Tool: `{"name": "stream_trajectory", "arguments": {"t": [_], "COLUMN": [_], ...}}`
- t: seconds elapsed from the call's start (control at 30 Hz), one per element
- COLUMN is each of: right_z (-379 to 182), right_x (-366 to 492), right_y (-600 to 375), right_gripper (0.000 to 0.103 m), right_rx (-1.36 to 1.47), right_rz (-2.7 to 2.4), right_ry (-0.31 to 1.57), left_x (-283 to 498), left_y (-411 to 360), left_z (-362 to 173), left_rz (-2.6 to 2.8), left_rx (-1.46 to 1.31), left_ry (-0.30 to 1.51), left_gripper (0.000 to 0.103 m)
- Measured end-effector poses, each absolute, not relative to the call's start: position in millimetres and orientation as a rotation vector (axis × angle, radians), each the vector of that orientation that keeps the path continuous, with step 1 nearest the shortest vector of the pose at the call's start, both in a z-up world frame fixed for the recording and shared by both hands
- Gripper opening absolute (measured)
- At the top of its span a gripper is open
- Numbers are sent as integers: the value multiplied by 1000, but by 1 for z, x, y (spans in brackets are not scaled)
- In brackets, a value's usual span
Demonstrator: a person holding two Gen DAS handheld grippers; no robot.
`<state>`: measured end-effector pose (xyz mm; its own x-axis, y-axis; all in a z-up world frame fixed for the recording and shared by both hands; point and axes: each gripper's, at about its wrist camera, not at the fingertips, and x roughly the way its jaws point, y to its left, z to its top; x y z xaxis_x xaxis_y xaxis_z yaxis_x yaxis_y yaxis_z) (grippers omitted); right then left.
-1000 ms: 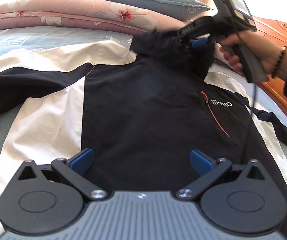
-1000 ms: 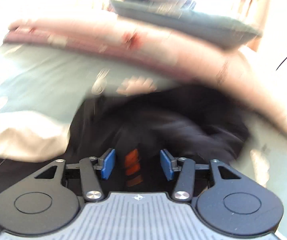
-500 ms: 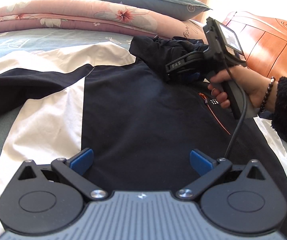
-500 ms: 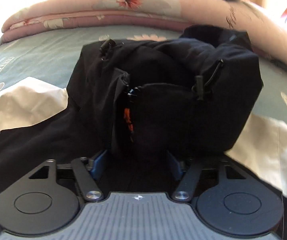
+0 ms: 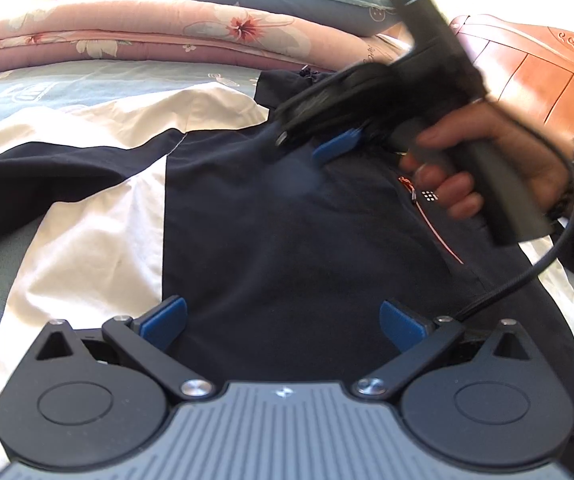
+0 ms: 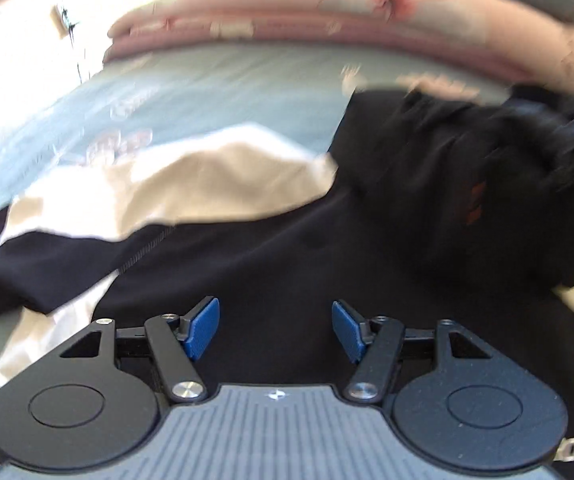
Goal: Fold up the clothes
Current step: 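Fold the hood down onto the collar and open the right gripper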
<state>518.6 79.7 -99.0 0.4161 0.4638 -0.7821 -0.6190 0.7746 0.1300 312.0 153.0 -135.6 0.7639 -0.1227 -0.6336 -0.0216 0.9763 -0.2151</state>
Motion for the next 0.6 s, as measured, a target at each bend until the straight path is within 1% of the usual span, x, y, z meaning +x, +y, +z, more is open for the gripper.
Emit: {"name": "stream_trajectory", "arguments": {"t": [0.03, 0.1, 0.27, 0.4, 0.53, 0.6], "right_z": [-105, -104, -83, -53, -34, -37], "right_x": [518, 518, 508, 484, 494, 506], "right_y": [88, 105, 117, 61, -40, -93], "right_gripper": [72, 72, 69, 69, 68, 67], "right_rx": [-205, -205, -194, -202, -154, -114], "right_rz": [676, 678, 770, 755, 615, 503], "right_ry": [915, 897, 883, 823, 777, 768], "left_x": [312, 313, 313, 313, 313, 312], "left_y": [153, 152, 152, 152, 154, 156], "left_z": [-136, -136, -136, -136, -136, -136], "left_rz": [-55, -54, -59, -57, -55, -55], "left_rx": [-213, -212, -211, -214, -233, -246], "left_ry": [702, 702, 696, 696, 693, 689], "left_gripper": [102, 102, 102, 102, 102, 102]}}
